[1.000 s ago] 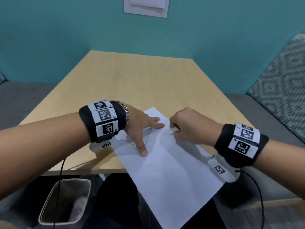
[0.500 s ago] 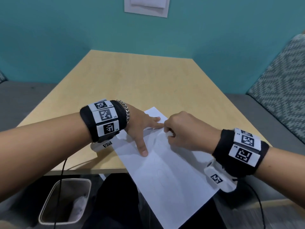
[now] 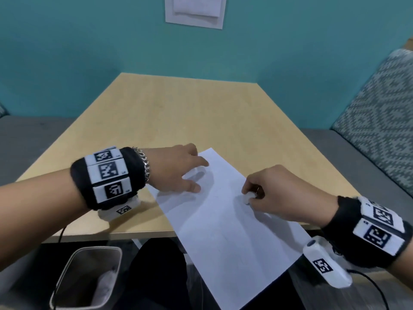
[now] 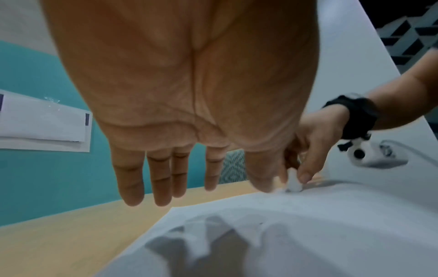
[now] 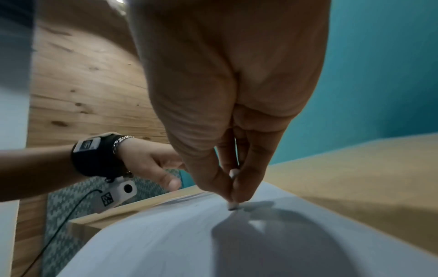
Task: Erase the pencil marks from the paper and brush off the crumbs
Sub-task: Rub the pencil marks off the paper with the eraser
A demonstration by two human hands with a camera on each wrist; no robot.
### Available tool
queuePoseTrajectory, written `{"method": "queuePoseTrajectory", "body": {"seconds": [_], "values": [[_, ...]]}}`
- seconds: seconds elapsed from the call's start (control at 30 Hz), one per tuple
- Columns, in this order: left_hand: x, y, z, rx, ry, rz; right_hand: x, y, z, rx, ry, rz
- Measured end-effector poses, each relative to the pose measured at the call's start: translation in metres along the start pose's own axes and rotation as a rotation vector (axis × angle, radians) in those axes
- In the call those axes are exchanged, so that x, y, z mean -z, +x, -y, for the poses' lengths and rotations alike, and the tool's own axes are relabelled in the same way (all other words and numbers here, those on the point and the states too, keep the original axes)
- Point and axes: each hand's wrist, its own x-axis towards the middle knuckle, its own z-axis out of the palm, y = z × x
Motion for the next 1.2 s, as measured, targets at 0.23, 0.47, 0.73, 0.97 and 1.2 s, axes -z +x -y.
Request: {"method": "queuePoseTrajectory", "body": {"seconds": [0.23,0.47,0.73,0.97,1.2], "values": [[-0.014,-0.027,0.0,-0.038,0.04,0.066,-0.006,-0.005,-0.01,0.05,-0.072,-0.038],[-0.007,-0.007,-0.004,-0.025,0.049,0.074,0.001,-0.016,-0.003,0.097,-0.112,-0.022],[-0.011,-0.003,0.001,-0.026,-0.011,0.175,-0.002,-0.023,-0.004,0.06,-0.15,0.002],[-0.013,-0.005,0.005,0.041,0.034,0.316,0.002,0.003,0.036,0.219,-0.092,0.055],[-0.014,-0.002,0.005,0.025,0.01,0.302,-0.015,0.038,0.061,0.298,-0.137,0.059]]}}
